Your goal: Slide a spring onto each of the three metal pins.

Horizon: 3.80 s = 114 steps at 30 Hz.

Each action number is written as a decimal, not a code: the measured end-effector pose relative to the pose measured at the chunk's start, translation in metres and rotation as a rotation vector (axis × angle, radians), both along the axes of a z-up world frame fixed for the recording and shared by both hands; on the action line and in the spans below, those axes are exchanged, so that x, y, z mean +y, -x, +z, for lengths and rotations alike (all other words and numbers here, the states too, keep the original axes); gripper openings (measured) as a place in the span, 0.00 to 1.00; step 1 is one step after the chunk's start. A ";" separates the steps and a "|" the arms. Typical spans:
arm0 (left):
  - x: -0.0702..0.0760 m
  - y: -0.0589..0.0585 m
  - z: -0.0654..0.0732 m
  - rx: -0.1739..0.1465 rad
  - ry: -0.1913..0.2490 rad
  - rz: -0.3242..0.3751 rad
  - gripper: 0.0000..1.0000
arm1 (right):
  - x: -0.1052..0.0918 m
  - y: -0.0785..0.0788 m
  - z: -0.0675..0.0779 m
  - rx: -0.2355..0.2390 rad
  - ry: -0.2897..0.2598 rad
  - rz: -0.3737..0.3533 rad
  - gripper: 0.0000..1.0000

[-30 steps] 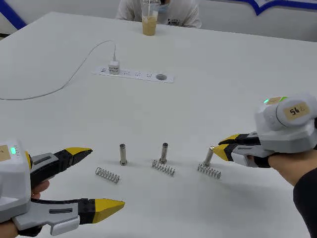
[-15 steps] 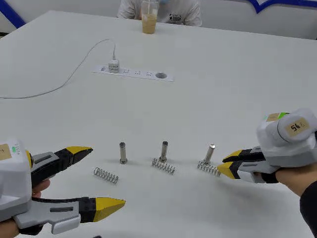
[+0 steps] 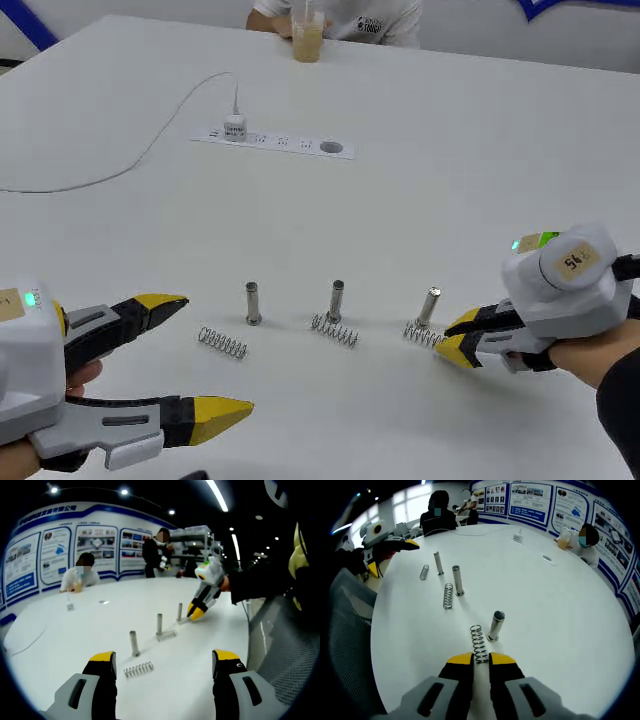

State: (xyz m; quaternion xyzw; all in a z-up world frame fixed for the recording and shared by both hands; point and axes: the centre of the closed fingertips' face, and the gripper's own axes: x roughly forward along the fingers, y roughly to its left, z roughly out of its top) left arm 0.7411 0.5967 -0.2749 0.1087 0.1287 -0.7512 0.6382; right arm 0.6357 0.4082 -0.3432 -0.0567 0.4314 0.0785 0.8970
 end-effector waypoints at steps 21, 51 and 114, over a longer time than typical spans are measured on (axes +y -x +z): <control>-0.006 0.022 0.004 0.004 0.007 -0.063 0.76 | 0.009 0.008 0.000 0.033 0.014 0.055 0.11; -0.056 0.067 -0.018 -0.042 -0.020 -0.322 0.53 | 0.070 0.003 0.027 0.020 -0.006 0.227 0.11; -0.065 0.097 -0.026 -0.143 0.006 -0.467 0.11 | 0.139 -0.018 0.081 -0.094 -0.025 0.476 0.11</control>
